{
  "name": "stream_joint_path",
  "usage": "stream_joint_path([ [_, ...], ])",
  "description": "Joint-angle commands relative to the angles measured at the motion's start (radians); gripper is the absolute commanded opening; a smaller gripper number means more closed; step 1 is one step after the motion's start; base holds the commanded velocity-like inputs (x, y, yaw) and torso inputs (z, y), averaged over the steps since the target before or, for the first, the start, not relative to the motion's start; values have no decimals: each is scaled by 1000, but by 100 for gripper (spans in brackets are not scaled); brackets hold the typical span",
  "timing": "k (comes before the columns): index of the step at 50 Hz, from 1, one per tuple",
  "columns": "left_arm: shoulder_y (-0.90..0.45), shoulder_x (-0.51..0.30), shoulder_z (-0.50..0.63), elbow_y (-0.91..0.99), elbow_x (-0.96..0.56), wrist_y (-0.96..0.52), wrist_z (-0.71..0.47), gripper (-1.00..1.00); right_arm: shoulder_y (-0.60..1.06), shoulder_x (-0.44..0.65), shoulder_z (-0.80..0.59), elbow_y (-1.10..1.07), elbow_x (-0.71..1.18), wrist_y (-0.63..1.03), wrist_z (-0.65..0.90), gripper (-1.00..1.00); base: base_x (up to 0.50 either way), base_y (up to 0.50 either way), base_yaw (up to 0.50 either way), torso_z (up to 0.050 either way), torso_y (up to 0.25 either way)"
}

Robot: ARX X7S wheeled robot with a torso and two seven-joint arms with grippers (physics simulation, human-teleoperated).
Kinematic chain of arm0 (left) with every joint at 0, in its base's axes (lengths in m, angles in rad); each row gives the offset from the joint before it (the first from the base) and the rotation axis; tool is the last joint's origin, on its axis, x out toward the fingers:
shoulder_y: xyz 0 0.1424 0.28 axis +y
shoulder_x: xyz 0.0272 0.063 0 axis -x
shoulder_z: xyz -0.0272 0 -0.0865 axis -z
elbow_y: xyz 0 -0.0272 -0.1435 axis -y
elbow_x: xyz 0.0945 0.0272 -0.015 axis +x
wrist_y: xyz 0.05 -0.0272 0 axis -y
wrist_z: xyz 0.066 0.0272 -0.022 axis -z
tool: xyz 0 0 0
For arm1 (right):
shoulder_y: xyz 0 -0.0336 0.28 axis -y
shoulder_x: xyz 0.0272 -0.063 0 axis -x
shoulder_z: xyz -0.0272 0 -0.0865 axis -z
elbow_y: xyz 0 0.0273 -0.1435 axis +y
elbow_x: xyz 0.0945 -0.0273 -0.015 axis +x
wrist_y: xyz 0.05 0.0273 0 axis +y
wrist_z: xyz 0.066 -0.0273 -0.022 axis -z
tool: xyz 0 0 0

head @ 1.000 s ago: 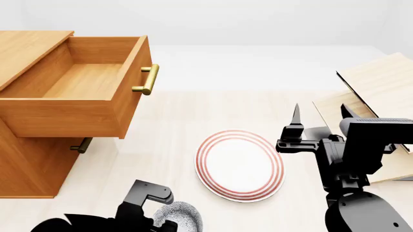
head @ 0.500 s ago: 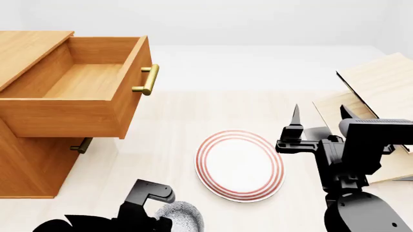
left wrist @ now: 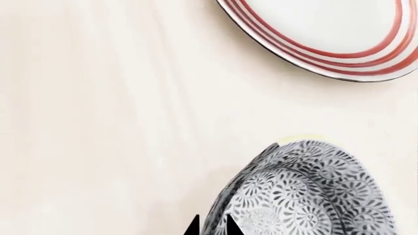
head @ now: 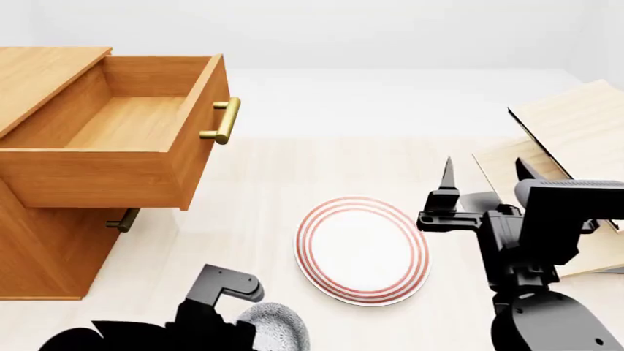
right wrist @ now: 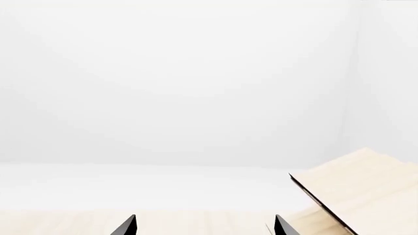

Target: Open the top drawer of the cabinet and put the bowl in it.

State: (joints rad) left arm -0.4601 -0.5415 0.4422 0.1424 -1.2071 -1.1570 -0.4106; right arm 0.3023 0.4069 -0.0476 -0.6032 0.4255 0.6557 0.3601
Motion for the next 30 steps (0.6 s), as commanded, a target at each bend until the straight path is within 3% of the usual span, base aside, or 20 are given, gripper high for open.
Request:
stream_joint_path([
  [1,-8,-14,-18,44,2,-20,-45,-100,0,5,6,-20,11,11,7,100,0,0,0,0,0],
  [30,-59,-31,-64,178,-114,-69,-148,-100,-5,12,11,-25,19,4,15,100,0,0,0,0,0],
])
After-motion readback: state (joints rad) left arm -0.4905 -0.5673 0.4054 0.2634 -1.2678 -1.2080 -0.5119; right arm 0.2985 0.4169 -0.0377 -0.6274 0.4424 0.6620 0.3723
